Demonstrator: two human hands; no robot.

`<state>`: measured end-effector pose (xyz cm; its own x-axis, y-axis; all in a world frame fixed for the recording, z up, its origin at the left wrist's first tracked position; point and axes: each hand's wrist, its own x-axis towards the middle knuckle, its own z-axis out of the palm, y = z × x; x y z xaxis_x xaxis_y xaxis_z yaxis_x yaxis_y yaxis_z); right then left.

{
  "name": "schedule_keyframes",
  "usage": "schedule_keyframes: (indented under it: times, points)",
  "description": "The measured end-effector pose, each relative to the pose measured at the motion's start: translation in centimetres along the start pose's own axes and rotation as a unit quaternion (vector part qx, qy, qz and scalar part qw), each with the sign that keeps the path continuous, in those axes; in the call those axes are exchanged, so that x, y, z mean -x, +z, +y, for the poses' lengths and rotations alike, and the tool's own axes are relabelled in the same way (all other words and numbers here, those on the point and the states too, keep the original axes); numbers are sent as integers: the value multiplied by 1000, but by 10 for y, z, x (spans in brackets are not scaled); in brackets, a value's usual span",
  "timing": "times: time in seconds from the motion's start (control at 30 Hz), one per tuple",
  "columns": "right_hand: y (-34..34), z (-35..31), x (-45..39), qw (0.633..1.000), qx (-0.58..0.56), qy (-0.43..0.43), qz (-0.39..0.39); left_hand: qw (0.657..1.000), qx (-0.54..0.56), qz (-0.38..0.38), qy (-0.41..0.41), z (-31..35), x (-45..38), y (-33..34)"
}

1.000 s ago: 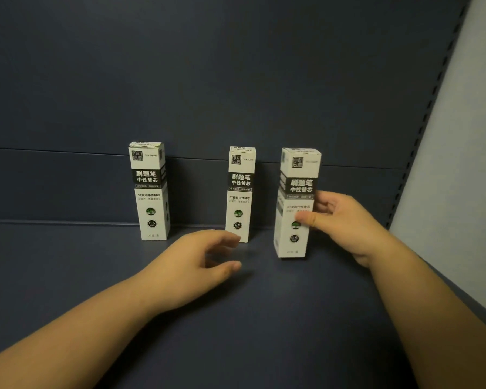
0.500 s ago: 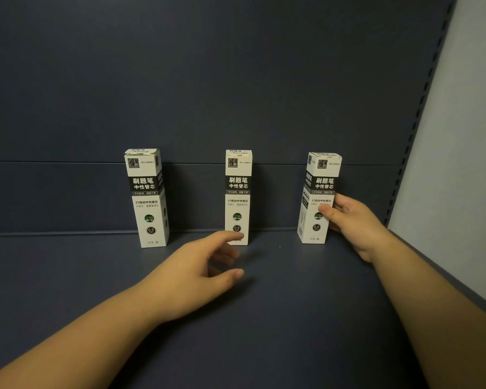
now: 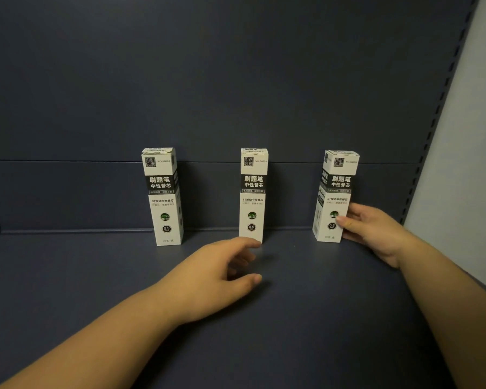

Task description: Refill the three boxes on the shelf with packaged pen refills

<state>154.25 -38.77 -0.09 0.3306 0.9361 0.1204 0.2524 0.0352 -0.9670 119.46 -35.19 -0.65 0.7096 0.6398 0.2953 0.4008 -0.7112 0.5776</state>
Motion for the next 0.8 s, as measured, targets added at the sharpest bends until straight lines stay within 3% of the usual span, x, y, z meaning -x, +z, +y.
schedule_keyframes:
  times: [0.13, 0.53, 0.8]
  points:
    - [-1, 4, 4, 996, 88, 30, -10, 999, -53, -6, 8, 4, 2, -2]
    - [28, -3, 41, 985, 153, 50, 59, 992, -118, -34, 9, 11, 8, -2]
    - [66, -25, 101, 944, 324, 31, 51, 989, -133, -36, -58, 16, 8, -3]
